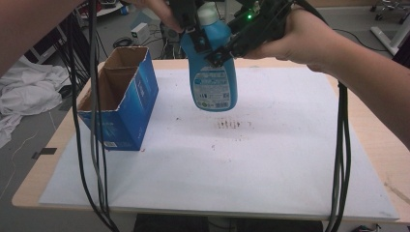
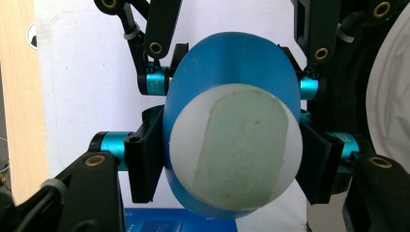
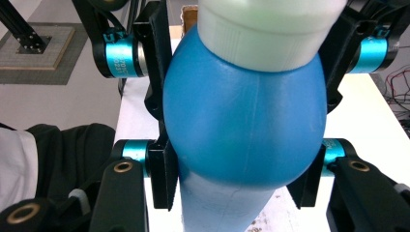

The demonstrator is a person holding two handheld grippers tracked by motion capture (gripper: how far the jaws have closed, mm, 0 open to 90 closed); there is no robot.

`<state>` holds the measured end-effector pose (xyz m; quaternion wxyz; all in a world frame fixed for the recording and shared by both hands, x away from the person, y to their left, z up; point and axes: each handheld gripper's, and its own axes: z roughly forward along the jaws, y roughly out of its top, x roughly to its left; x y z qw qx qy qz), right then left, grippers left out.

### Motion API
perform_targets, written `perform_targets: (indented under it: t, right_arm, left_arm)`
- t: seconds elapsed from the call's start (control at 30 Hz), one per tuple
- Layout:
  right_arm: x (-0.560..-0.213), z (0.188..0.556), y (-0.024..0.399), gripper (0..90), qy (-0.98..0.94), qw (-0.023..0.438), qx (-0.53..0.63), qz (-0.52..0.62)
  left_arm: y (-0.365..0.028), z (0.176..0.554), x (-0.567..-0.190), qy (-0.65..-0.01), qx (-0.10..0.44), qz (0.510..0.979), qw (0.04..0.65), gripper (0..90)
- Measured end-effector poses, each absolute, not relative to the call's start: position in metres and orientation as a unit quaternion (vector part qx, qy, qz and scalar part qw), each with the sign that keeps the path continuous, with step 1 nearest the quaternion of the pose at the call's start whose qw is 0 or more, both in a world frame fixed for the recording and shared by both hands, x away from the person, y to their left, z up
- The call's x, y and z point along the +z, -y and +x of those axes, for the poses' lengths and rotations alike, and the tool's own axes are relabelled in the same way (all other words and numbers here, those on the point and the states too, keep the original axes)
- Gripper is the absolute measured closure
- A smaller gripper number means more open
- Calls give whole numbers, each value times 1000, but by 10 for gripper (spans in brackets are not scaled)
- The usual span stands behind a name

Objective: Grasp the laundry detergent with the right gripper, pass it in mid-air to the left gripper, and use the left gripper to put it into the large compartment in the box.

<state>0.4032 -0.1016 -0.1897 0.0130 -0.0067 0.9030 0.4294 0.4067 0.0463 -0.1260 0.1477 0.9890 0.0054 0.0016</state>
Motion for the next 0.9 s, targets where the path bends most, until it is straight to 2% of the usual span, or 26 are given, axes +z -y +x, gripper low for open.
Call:
perform_targets:
  t: [0.57, 0.6, 0.63, 0.67, 0.77, 0.8, 0.9]
  right_arm:
    - [-193, 402, 106, 435, -902, 3, 431, 5]
    - [-194, 402, 108, 389, -899, -3, 437, 6]
    - [-194, 402, 108, 389, -899, -3, 437, 6]
    - [-194, 402, 110, 330, -901, -8, 434, 15]
    - [-195, 401, 113, 283, -901, -4, 434, 25]
    - [-196, 402, 115, 226, -904, -5, 427, 29]
    - [-198, 403, 118, 222, -905, -6, 424, 35]
  left_arm:
    - [-42, 405, -128, 3, 1, 989, 147, 377]
    - [-41, 406, -129, 3, 1, 989, 147, 377]
    - [-41, 406, -129, 3, 1, 989, 147, 377]
    - [-40, 407, -130, 7, 1, 989, 145, 377]
    - [-40, 407, -131, 6, 0, 989, 145, 377]
    - [-40, 408, -131, 4, 2, 989, 146, 377]
    - [-41, 408, -130, 1, 3, 989, 147, 377]
